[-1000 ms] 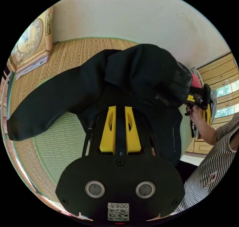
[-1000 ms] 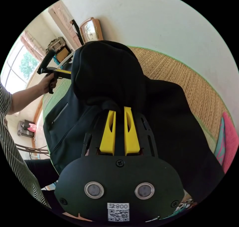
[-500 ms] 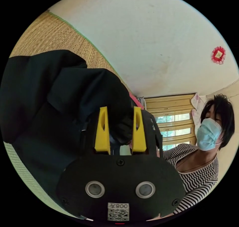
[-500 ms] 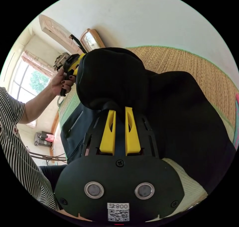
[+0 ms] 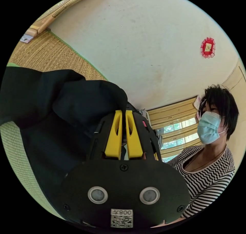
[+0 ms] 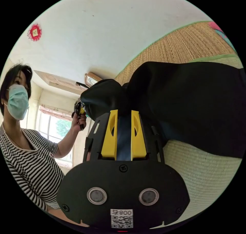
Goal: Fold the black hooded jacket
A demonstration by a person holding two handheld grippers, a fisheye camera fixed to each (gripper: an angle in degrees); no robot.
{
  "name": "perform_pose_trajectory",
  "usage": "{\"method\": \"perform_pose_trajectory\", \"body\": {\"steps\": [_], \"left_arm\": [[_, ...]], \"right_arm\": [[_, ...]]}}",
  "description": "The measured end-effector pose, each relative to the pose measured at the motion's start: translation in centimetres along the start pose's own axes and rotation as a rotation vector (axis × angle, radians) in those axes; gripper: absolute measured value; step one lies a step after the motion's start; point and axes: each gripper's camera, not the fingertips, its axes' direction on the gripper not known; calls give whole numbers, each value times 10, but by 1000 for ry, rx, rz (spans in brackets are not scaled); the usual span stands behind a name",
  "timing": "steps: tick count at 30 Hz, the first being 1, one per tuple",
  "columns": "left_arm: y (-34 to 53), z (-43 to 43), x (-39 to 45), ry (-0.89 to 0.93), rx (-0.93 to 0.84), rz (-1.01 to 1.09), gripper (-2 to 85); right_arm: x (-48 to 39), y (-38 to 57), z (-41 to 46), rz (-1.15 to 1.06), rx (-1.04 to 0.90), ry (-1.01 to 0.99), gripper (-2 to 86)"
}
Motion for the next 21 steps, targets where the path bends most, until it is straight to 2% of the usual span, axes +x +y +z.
{"method": "perform_pose_trajectory", "body": {"steps": [5,10,16,19,21], "left_arm": [[22,3,-28,27,4,-72,20],[31,12,-45,43,-5,-84,20],[30,22,-41,62,-1,83,22],[43,47,-60,19,-68,55,27],[58,74,-87,-60,-178,-42,35]], "right_arm": [[18,-77,36,63,-71,132,110],[28,-114,46,109,-59,51,44],[22,-180,3,70,-33,-77,15],[49,-208,2,140,-121,-137,22],[66,-214,7,197,-173,-162,28]]}}
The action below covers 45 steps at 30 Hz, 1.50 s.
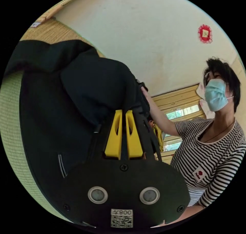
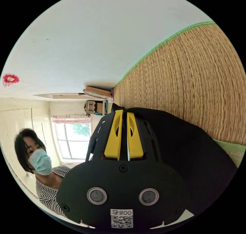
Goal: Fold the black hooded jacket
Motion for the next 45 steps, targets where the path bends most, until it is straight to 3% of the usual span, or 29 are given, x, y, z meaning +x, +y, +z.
{"method": "perform_pose_trajectory", "body": {"steps": [8,14,17,22,26,29,34,40,42,45], "left_arm": [[7,-10,-14,-11,124,-70,116],[-14,6,-45,-7,152,-194,145],[-30,35,-61,104,117,-212,120],[-51,59,-48,105,152,-150,31],[-63,57,-29,71,234,-36,20],[-60,67,-39,-39,226,-95,20],[-35,91,-71,-71,197,-260,35],[0,93,-28,-18,427,-145,25],[-6,129,-8,-24,279,-79,11],[-13,184,-6,-141,47,-49,5]], "right_arm": [[-7,69,-18,-57,82,189,88],[4,143,29,34,-93,162,112],[23,153,55,83,-144,128,105],[28,142,73,8,-137,5,19],[5,134,61,-128,-115,213,4],[16,142,62,-122,-150,361,1],[39,175,68,-55,-132,333,0],[-11,230,73,-207,-37,408,0],[-28,245,94,-281,-42,441,0],[-19,259,151,-321,-203,605,0]]}}
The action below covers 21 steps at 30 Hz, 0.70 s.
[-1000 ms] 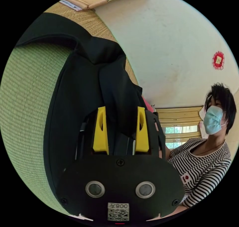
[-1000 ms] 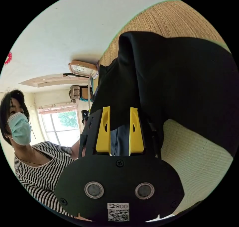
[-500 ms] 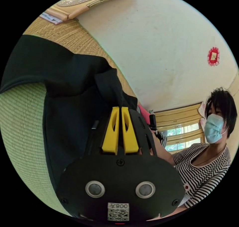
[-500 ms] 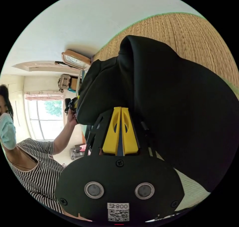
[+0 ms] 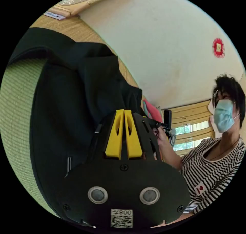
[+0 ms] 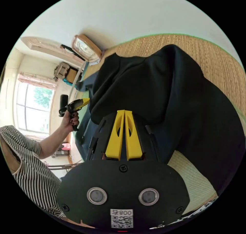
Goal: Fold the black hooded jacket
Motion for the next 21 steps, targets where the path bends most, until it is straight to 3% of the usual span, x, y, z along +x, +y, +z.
{"method": "perform_pose_trajectory", "body": {"steps": [1,2,9,12,16,21], "left_arm": [[0,10,-1,-43,-54,-7,4],[3,22,-4,-116,-102,-50,4],[33,6,43,-39,21,61,6],[45,13,68,-8,-23,104,14],[52,50,97,63,-166,145,26],[59,114,146,236,-286,203,32]], "right_arm": [[1,4,29,13,-96,74,0],[4,12,33,45,-65,8,1],[10,107,-26,159,104,25,6],[25,173,-77,259,184,158,15],[43,257,-165,431,272,485,72],[63,300,-225,449,146,752,106]]}}
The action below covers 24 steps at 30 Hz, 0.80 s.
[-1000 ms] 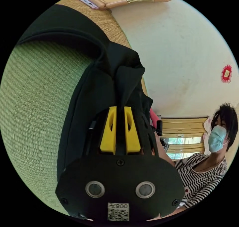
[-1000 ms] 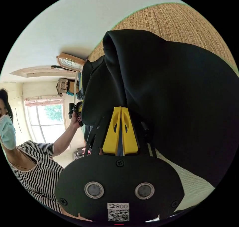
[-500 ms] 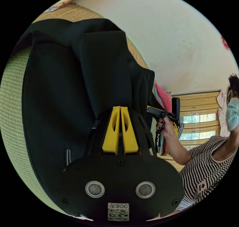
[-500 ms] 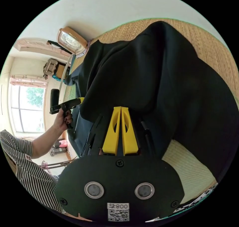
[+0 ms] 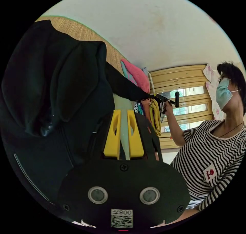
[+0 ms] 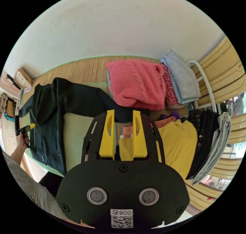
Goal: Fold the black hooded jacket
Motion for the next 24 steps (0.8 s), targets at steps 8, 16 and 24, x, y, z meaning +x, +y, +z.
{"method": "perform_pose_trajectory", "body": {"steps": [8,16,24], "left_arm": [[-6,57,49,133,-124,62,20],[9,61,77,108,-188,64,22],[-16,81,91,461,-136,-135,173]], "right_arm": [[78,21,71,26,-240,-286,104],[73,74,37,-36,-109,-434,26],[-24,141,-12,-190,19,-849,16]]}}
